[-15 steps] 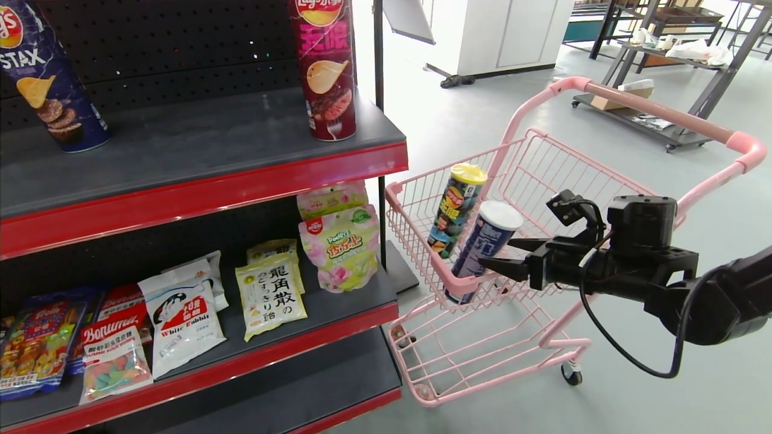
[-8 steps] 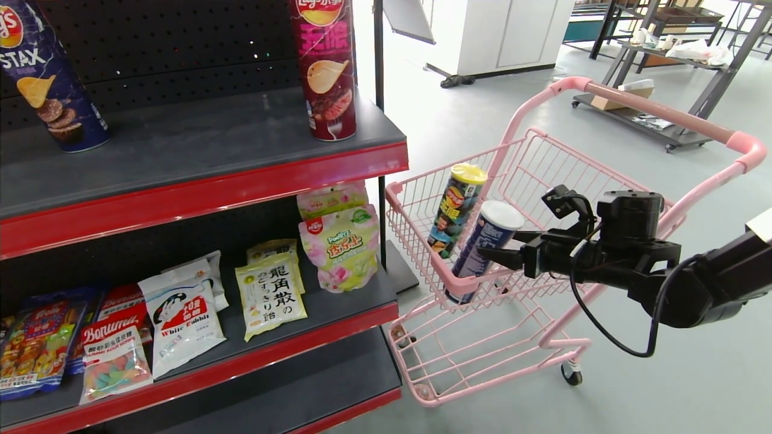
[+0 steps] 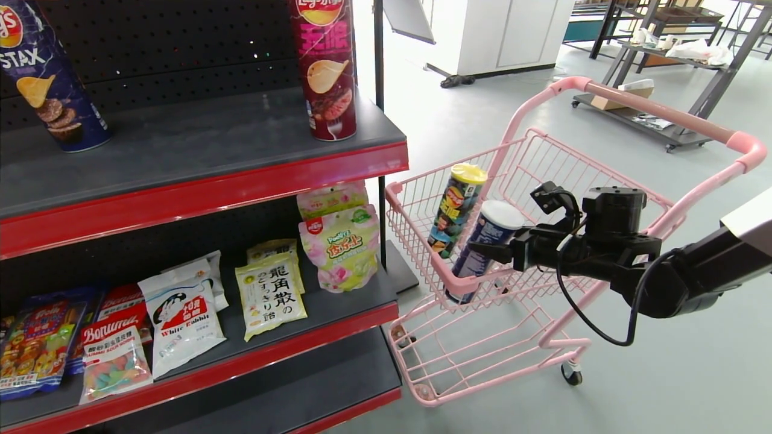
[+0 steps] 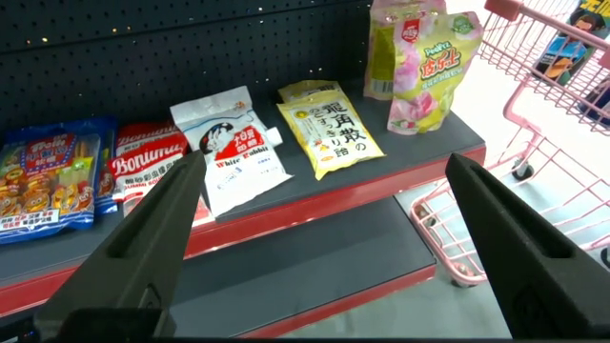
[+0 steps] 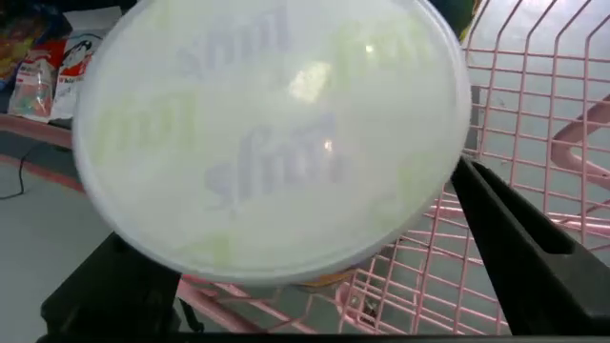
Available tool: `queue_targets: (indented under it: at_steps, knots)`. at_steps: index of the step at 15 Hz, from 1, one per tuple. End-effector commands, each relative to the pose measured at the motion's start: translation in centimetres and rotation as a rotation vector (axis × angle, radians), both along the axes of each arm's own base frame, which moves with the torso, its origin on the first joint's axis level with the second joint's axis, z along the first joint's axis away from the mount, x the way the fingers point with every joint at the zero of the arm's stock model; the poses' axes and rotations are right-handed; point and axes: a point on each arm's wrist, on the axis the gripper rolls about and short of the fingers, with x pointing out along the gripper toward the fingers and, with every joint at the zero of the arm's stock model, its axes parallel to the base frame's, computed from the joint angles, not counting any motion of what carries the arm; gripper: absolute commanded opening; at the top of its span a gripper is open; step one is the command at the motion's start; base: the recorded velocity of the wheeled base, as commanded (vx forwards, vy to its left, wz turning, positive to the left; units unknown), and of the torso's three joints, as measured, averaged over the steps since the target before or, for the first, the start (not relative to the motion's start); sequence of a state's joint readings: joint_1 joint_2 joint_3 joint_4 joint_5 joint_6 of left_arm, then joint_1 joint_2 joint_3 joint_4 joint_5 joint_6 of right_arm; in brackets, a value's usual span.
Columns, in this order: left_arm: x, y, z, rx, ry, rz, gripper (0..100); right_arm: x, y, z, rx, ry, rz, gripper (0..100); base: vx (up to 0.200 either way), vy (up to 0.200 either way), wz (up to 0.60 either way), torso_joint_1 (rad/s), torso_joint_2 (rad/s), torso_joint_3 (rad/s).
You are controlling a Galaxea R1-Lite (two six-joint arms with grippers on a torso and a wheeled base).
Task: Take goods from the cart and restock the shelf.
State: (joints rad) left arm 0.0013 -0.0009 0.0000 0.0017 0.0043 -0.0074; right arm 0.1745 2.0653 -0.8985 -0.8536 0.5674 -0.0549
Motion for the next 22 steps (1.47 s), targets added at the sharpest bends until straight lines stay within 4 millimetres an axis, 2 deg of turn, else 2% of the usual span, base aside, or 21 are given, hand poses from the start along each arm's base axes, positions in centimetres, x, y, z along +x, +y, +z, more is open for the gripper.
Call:
queue_targets:
  at_steps: [1,5,6,11,14,15,17,18,20,21,22]
  knots:
    - [0.0,0.0,0.0,0.000,0.001,0.001,100,0.2,0.4,0.0,0.002,-0.003,0.008,100,0.000,0.000,0.00,0.000,0.00,0.000]
    - [0.0,0.0,0.0,0.000,0.001,0.001,100,0.3,0.6,-0.6,-0.003,0.012,0.010,100,0.000,0.000,0.00,0.000,0.00,0.000]
    - [0.0,0.0,0.0,0.000,0.001,0.001,100,0.4,0.9,-0.6,0.000,0.003,0.014,0,0.000,0.000,0.00,0.000,0.00,0.000]
    - [0.0,0.0,0.0,0.000,0.001,0.001,100,0.2,1.4,0.1,-0.002,-0.019,-0.008,0,0.000,0.000,0.00,0.000,0.00,0.000]
    - [0.0,0.0,0.0,0.000,0.001,0.001,100,-1.4,0.8,5.4,0.022,-0.156,-0.052,0,0.000,0.000,0.00,0.000,0.00,0.000]
    - [0.0,0.0,0.0,0.000,0.001,0.001,100,-1.7,0.5,6.5,0.025,-0.188,-0.070,0,0.000,0.000,0.00,0.000,0.00,0.000]
    - [0.0,0.0,0.0,0.000,0.001,0.001,100,-2.7,-2.0,12.0,0.046,-0.331,-0.160,0,0.000,0.000,0.00,0.000,0.00,0.000]
    - [0.0,0.0,0.0,0.000,0.001,0.001,100,-4.0,-2.7,14.5,0.049,-0.357,-0.175,0,0.000,0.000,0.00,0.000,0.00,0.000]
    - [0.0,0.0,0.0,0.001,0.001,-0.002,100,-8.8,-2.7,18.6,0.051,-0.329,-0.154,0,0.000,0.000,0.00,0.000,0.00,0.000]
    - [0.0,0.0,0.0,0.001,0.001,-0.002,100,-10.8,-2.2,19.6,0.053,-0.313,-0.127,0,0.000,0.000,0.00,0.000,0.00,0.000]
    - [0.0,0.0,0.0,0.001,0.001,-0.002,100,-10.8,-2.2,19.6,0.053,-0.313,-0.127,0,0.000,0.000,0.00,0.000,0.00,0.000]
